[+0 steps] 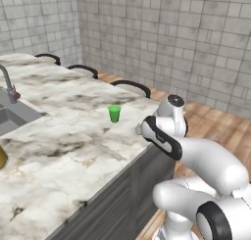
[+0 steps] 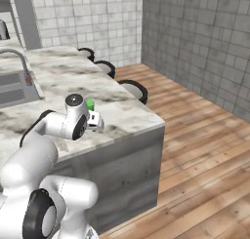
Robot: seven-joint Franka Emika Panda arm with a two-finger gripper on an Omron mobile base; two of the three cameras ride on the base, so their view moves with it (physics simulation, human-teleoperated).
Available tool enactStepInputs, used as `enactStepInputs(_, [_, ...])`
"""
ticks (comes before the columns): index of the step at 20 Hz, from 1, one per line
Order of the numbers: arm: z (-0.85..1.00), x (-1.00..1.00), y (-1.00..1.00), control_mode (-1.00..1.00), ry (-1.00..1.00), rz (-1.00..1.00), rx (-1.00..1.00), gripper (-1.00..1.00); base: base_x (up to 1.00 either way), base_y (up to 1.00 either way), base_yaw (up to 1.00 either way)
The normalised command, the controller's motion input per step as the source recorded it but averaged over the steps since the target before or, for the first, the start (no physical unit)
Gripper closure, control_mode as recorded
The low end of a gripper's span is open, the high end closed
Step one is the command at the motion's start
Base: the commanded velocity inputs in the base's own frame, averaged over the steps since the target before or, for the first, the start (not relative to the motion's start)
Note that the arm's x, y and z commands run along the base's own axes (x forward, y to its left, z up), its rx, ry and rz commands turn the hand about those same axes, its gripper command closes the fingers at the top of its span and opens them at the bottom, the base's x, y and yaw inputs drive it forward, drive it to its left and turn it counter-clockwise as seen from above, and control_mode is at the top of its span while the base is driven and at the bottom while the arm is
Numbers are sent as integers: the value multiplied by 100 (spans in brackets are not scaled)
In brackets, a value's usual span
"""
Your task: Place the pitcher and cup on the dining counter for serving.
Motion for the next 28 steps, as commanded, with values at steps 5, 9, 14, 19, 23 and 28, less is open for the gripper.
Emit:
enactStepInputs(5, [0, -23, 0, -100, 0, 0, 0, -100, 0, 0, 0])
enactStepInputs(9, [0, -40, 0, 100, 0, 0, 0, -100, -50, 0, 1])
enactStepInputs(14, [0, 0, 0, 100, 0, 0, 0, -100, -80, 44, 4])
enactStepInputs(19, [0, 0, 0, 100, 0, 0, 0, -100, -38, 98, 0])
enactStepInputs(23, [0, 0, 0, 100, 0, 0, 0, -100, -3, 100, -1])
enactStepInputs(28, [0, 0, 0, 100, 0, 0, 0, -100, 0, 100, -9])
